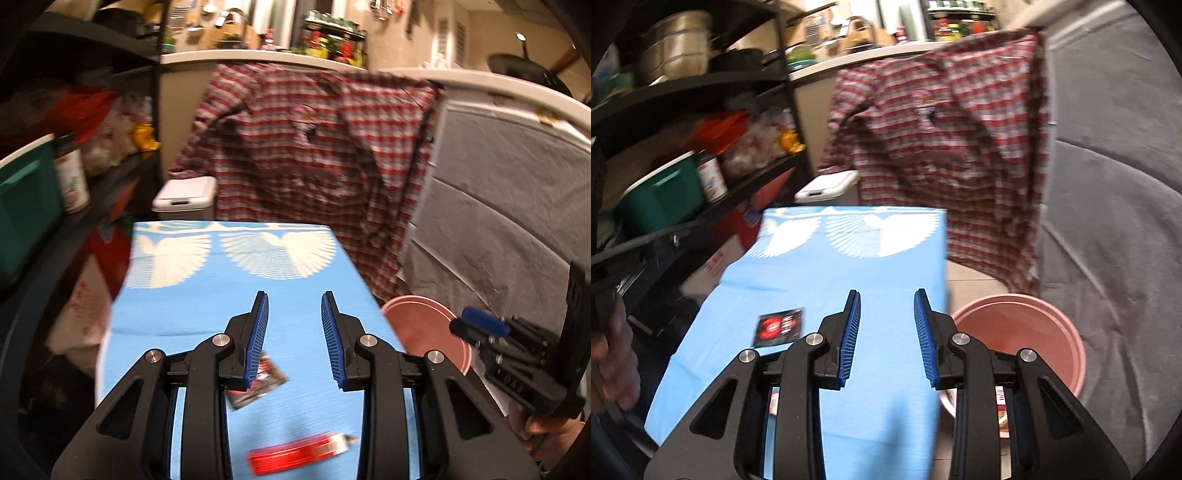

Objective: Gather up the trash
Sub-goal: 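Move both open grippers back toward the sauce packet and red box, then grasp the black sauce packet with left gripper while right gripper grasps the red box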

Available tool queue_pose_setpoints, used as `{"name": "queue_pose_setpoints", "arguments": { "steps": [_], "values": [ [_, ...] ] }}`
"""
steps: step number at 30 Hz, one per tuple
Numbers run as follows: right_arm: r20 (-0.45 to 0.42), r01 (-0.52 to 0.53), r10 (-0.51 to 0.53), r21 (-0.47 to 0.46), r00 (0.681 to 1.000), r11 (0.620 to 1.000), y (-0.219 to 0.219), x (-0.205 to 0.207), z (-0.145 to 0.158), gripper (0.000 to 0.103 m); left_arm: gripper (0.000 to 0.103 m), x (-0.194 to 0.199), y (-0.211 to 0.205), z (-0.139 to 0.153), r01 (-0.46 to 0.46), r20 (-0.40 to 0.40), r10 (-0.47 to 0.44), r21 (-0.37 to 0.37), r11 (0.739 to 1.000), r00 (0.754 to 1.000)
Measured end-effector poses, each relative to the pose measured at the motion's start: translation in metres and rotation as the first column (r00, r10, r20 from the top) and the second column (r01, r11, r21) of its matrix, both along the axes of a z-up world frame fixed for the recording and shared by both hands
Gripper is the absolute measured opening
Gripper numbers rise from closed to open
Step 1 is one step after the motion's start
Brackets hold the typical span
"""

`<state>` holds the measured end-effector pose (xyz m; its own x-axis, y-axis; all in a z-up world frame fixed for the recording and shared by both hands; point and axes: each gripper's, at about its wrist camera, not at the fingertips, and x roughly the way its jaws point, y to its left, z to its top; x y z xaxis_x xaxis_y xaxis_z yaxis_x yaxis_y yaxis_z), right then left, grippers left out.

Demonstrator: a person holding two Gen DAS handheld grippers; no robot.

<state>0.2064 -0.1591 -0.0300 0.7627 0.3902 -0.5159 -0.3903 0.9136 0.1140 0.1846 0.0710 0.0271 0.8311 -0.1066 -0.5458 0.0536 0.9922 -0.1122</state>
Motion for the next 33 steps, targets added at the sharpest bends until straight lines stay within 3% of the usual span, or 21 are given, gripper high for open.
{"name": "queue_pose_setpoints", "arguments": {
  "steps": [8,13,16,20,23,33],
  "values": [
    [-0.081,-0.241,0.240,-0.007,0.967,0.971,0.056,-0.015,-0.025,0.033,0.030,-0.020,0.060,0.025,-0.065,-0.013,0.065,0.026,0.998,0.998],
    [-0.138,-0.372,0.359,-0.090,0.923,0.924,0.091,-0.023,-0.052,0.047,0.030,-0.028,0.083,0.013,-0.086,0.005,0.086,-0.015,0.996,0.996],
    [-0.169,-0.433,0.409,-0.144,0.897,0.890,0.107,-0.026,-0.067,0.057,0.030,-0.025,0.091,-0.003,-0.096,-0.034,0.094,-0.062,0.993,0.995],
    [-0.209,-0.481,0.441,-0.215,0.873,0.850,0.121,-0.025,-0.085,0.061,0.030,-0.022,0.089,-0.006,-0.081,-0.019,0.081,-0.031,0.996,0.997],
    [-0.231,-0.500,0.451,-0.250,0.862,0.829,0.128,-0.023,-0.096,0.061,0.030,-0.017,0.095,-0.010,-0.082,-0.029,0.081,-0.052,0.995,0.996],
    [-0.289,-0.556,0.482,-0.290,0.827,0.779,0.135,-0.021,-0.114,0.060,0.030,-0.006,0.098,-0.020,-0.064,-0.052,0.062,-0.053,0.996,0.997]
  ]
}}
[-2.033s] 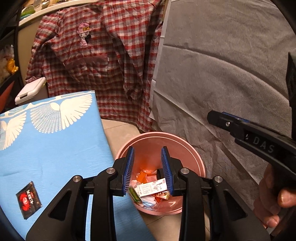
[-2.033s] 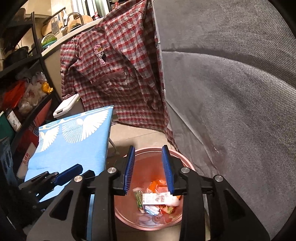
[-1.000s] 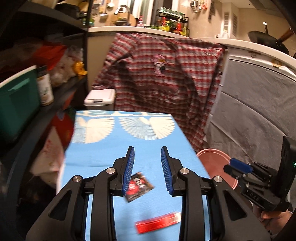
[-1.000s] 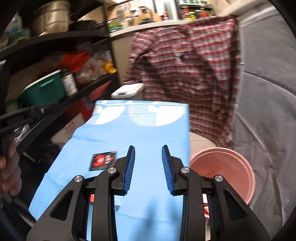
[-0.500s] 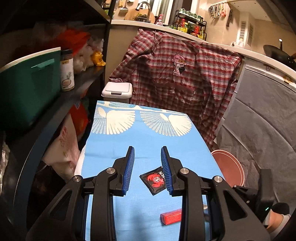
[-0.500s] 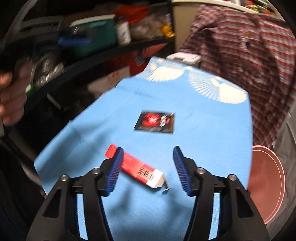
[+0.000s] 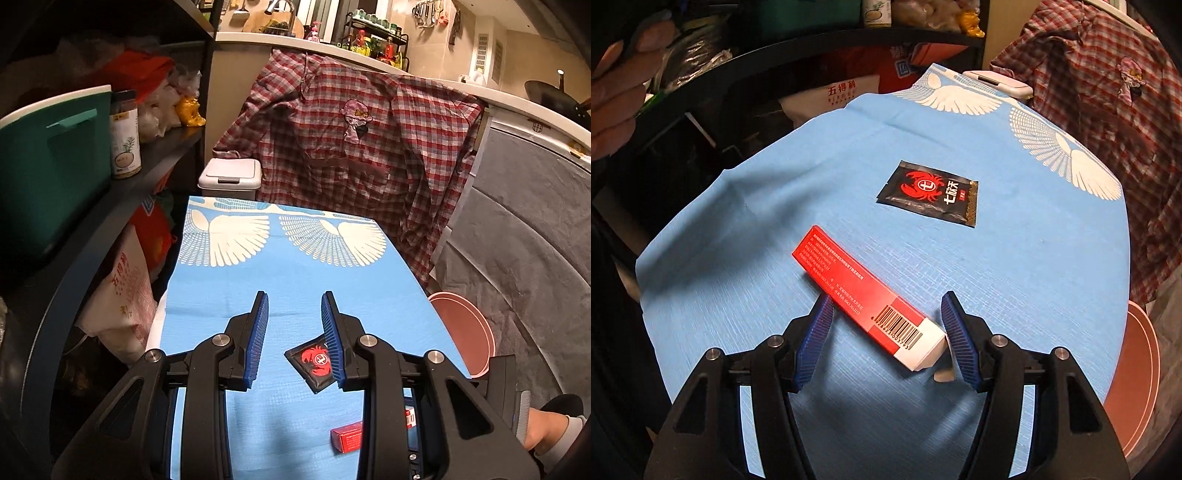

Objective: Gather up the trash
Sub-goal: 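Grasp the black sauce packet with left gripper while right gripper grasps the red box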

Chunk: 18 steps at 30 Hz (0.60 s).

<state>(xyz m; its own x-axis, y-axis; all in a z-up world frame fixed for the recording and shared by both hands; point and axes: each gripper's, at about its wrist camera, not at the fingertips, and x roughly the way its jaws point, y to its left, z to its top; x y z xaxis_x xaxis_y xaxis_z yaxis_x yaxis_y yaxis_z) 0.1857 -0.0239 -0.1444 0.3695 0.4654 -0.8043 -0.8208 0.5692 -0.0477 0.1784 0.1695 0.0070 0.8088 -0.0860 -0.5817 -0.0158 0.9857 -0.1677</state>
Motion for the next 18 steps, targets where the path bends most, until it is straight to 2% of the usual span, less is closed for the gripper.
{"name": "queue_pose_setpoints", "arguments": {
  "steps": [3,4,6,8,13,18],
  "values": [
    [0.003,-0.009,0.009,-0.012,1.000,1.000,-0.001,0.000,-0.002,0.052,0.030,0.008,-0.002,-0.008,0.014,-0.025,-0.014,-0.005,1.000,1.000],
    [0.005,-0.011,0.011,-0.015,1.000,1.000,0.000,0.000,-0.002,0.048,0.030,0.012,-0.003,-0.011,0.020,-0.037,-0.020,-0.004,1.000,0.999],
    [0.008,-0.010,0.010,-0.016,1.000,1.000,-0.002,-0.001,-0.001,0.034,0.030,0.018,-0.006,-0.020,0.033,-0.060,-0.032,0.001,0.999,0.998],
    [0.004,-0.006,0.006,0.002,1.000,1.000,-0.008,0.001,0.002,0.029,0.030,0.027,-0.010,-0.031,0.046,-0.089,-0.044,0.014,0.999,0.995],
    [0.011,0.052,-0.052,0.041,0.999,0.998,-0.027,0.008,0.014,0.027,0.030,0.046,-0.018,-0.058,0.078,-0.155,-0.073,0.029,0.997,0.985],
    [0.022,0.153,-0.155,0.068,0.988,0.986,-0.050,0.021,0.021,0.027,0.032,0.068,-0.026,-0.090,0.111,-0.247,-0.108,0.000,0.994,0.963]
  ]
}}
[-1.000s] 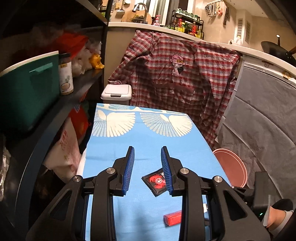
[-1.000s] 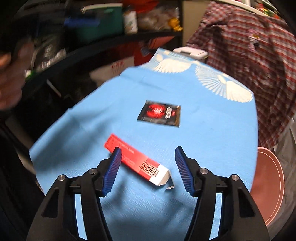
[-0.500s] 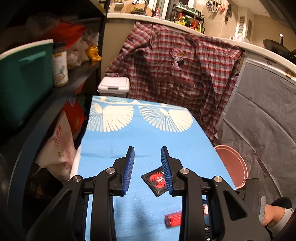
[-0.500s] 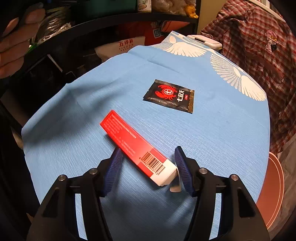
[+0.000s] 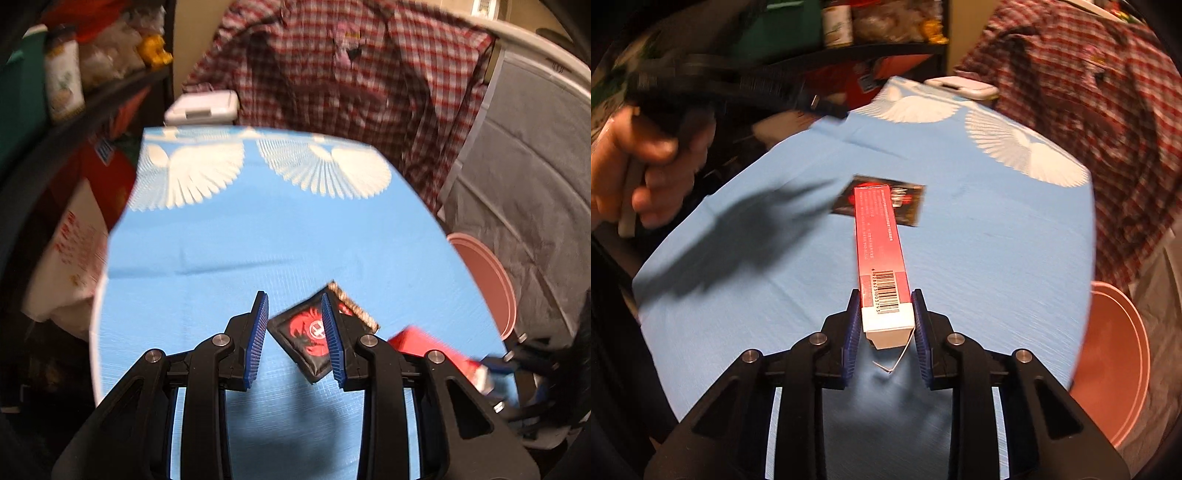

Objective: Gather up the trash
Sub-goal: 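Grasp the black sauce packet with left gripper while right gripper grasps the red box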

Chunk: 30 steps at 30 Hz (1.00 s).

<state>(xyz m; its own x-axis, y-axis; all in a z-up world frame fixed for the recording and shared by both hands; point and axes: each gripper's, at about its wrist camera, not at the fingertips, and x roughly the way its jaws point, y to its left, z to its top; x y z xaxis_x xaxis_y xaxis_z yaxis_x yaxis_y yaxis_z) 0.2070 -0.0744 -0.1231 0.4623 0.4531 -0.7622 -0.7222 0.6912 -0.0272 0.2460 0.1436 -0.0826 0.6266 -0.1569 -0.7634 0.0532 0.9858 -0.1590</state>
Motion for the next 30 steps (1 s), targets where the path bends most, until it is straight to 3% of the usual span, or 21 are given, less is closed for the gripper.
{"name": "queue_pose_setpoints", "arguments": {
  "steps": [2,6,8,12,15,21,30],
  "values": [
    [-0.007,0.057,-0.057,0.003,0.998,0.998,-0.010,0.008,0.000,0.027,0.054,0.007,-0.007,-0.014,0.018,-0.043,-0.018,-0.002,1.000,0.999],
    [-0.025,0.161,-0.161,-0.019,0.987,0.987,-0.024,0.024,-0.006,0.027,0.067,0.019,-0.020,-0.036,0.033,-0.110,-0.032,0.004,0.999,0.993],
    [-0.045,0.183,-0.183,-0.014,0.982,0.983,-0.028,0.026,-0.009,0.027,0.082,0.025,-0.025,-0.045,0.029,-0.140,-0.028,0.008,1.000,0.990],
    [-0.068,0.190,-0.191,-0.013,0.979,0.982,-0.032,0.030,-0.012,0.027,0.084,0.034,-0.036,-0.063,0.051,-0.208,-0.047,0.013,0.999,0.977],
    [-0.070,0.184,-0.186,-0.021,0.980,0.983,-0.031,0.029,-0.014,0.027,0.089,0.038,-0.046,-0.071,0.071,-0.220,-0.056,0.058,0.996,0.974],
    [-0.085,0.187,-0.187,-0.013,0.979,0.982,-0.030,0.033,-0.015,0.027,0.084,0.040,-0.052,-0.073,0.072,-0.209,-0.049,0.102,0.992,0.977],
    [-0.083,0.193,-0.192,0.002,0.978,0.981,-0.032,0.033,-0.011,0.027,0.039,0.036,-0.050,-0.062,0.084,-0.177,-0.061,0.127,0.988,0.982]
  ]
}}
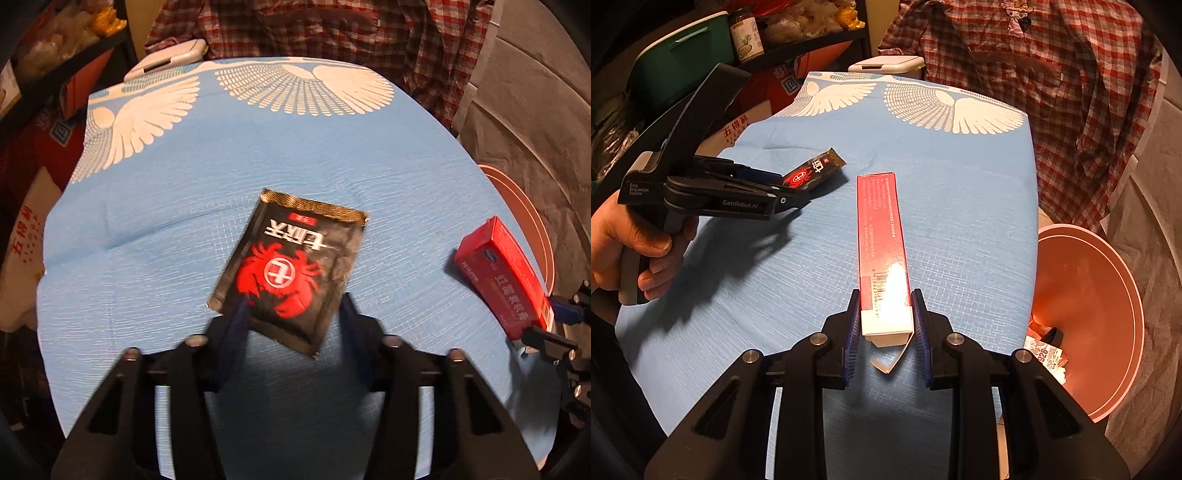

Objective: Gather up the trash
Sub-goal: 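Grasp the black sauce packet with left gripper while right gripper grasps the red box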

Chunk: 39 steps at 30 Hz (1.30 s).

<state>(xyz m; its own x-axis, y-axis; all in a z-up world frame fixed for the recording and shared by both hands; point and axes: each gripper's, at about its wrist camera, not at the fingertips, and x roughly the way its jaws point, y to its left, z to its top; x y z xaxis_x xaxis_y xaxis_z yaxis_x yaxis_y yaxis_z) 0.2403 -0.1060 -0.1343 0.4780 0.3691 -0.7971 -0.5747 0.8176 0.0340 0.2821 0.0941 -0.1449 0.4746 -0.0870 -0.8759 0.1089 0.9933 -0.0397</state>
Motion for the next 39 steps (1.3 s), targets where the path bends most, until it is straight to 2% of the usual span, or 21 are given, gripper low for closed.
{"name": "queue_pose_setpoints", "arguments": {
  "steps": [4,5,12,16,18,19,20,21,22,24,26,28,34,37,39],
  "values": [
    [0.005,0.002,-0.002,0.008,1.000,1.000,-0.001,-0.001,0.003,0.026,0.016,-0.003,0.001,0.006,0.002,0.018,-0.002,0.002,1.000,1.000],
    [0.008,0.002,-0.002,0.008,1.000,1.000,-0.001,-0.002,0.004,0.026,0.000,-0.003,0.002,0.008,0.000,0.021,0.000,-0.002,1.000,1.000],
    [0.024,0.008,-0.008,0.024,1.000,1.000,-0.002,-0.007,0.011,0.026,0.000,-0.012,0.015,0.029,-0.038,0.080,0.040,-0.029,0.999,0.996],
    [0.028,0.017,-0.018,0.034,0.999,0.999,-0.001,-0.011,0.017,0.026,0.000,-0.015,0.022,0.031,-0.049,0.076,0.053,-0.053,0.997,0.996],
    [0.034,0.010,-0.011,0.029,0.999,1.000,0.001,-0.014,0.018,0.026,0.006,-0.013,0.025,0.028,-0.050,0.071,0.054,-0.062,0.997,0.996],
    [0.035,0.007,-0.008,0.025,0.999,1.000,0.002,-0.014,0.017,0.026,0.026,-0.012,0.026,0.025,-0.049,0.068,0.052,-0.052,0.997,0.996],
    [0.037,0.004,-0.005,0.020,0.999,1.000,0.003,-0.015,0.017,0.026,0.057,-0.010,0.026,0.024,-0.055,0.078,0.058,-0.036,0.998,0.995],
    [0.037,0.002,-0.003,0.016,0.999,1.000,0.002,-0.015,0.016,0.026,0.068,-0.010,0.028,0.023,-0.063,0.093,0.065,-0.026,0.998,0.994],
    [0.036,0.003,-0.003,0.014,0.999,1.000,0.002,-0.015,0.015,0.026,0.072,-0.008,0.029,0.024,-0.067,0.108,0.069,-0.021,0.998,0.992],
    [0.030,0.008,-0.008,0.015,1.000,1.000,0.000,-0.013,0.013,0.026,0.072,-0.001,0.031,0.022,-0.068,0.106,0.071,-0.034,0.997,0.992],
    [0.026,0.011,-0.011,0.017,1.000,1.000,-0.002,-0.009,0.012,0.026,0.080,0.008,0.034,0.016,-0.084,0.093,0.088,-0.050,0.995,0.992],
    [0.021,0.009,-0.009,0.017,1.000,1.000,-0.003,-0.007,0.010,0.026,0.083,0.015,0.034,0.008,-0.083,0.066,0.087,-0.058,0.995,0.994],
    [0.015,0.003,-0.004,0.014,1.000,1.000,-0.001,-0.005,0.006,0.026,0.084,0.030,0.027,-0.011,-0.081,0.020,0.081,0.019,0.997,0.997],
    [0.013,0.002,-0.002,0.016,1.000,1.000,-0.002,-0.003,0.005,0.026,0.082,0.032,0.029,-0.012,-0.091,0.018,0.091,0.010,0.996,0.996],
    [0.012,0.002,-0.002,0.017,1.000,1.000,-0.002,-0.003,0.005,0.026,0.077,0.034,0.029,-0.011,-0.092,0.020,0.091,0.021,0.996,0.996]
  ]
}}
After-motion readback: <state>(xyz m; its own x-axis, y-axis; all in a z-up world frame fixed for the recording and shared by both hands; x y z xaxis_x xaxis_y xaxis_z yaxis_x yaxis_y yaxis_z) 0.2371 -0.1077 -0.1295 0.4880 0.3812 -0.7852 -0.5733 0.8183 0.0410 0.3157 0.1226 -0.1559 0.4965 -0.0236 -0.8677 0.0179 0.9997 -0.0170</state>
